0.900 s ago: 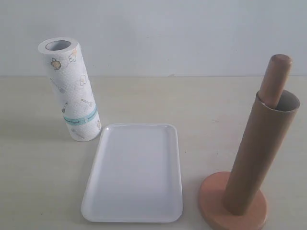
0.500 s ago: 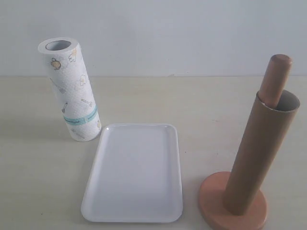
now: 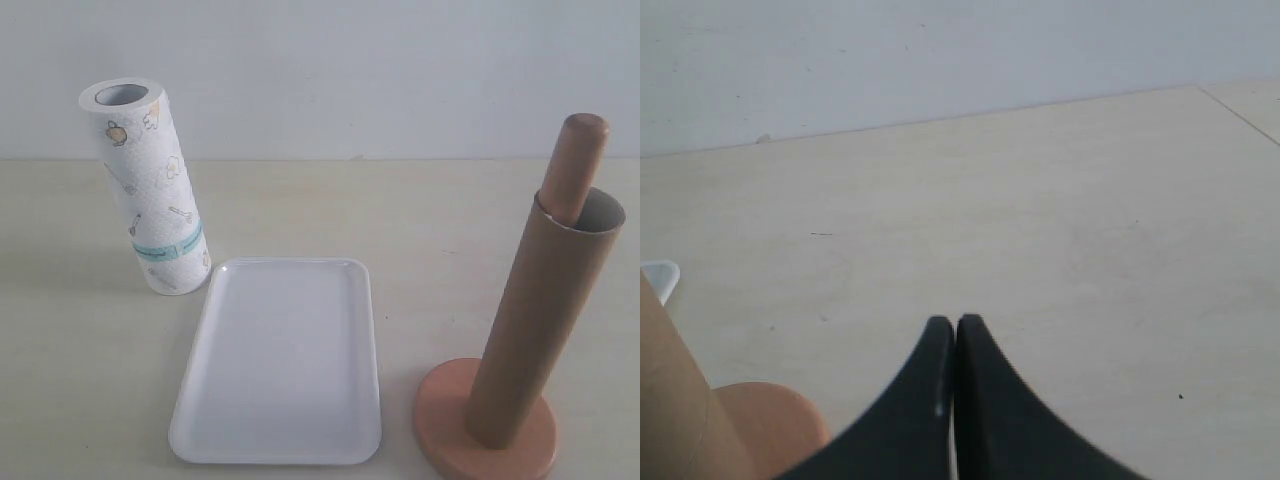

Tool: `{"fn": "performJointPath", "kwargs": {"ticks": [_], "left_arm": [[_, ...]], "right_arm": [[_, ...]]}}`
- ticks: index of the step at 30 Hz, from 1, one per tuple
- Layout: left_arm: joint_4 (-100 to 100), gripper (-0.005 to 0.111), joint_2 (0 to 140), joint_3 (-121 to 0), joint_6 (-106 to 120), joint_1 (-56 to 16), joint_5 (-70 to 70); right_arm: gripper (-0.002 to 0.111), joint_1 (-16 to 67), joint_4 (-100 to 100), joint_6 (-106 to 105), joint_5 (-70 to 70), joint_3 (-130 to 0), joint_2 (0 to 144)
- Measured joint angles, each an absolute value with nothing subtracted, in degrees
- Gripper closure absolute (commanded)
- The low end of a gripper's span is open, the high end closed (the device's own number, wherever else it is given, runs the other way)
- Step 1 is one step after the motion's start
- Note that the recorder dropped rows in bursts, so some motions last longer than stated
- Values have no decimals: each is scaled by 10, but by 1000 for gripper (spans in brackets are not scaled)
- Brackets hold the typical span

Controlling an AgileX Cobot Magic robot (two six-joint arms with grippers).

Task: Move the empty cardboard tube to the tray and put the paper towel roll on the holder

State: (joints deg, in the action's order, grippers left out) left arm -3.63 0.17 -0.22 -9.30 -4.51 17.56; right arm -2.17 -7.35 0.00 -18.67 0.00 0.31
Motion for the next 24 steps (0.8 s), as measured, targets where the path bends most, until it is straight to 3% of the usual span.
{"fn": "performJointPath", "kwargs": {"ticks": [24], "left_arm": [[-36,103,2,-2,-93,-45,176]], "right_arm": [[108,-22,-73,-9,-135,0,3]]}}
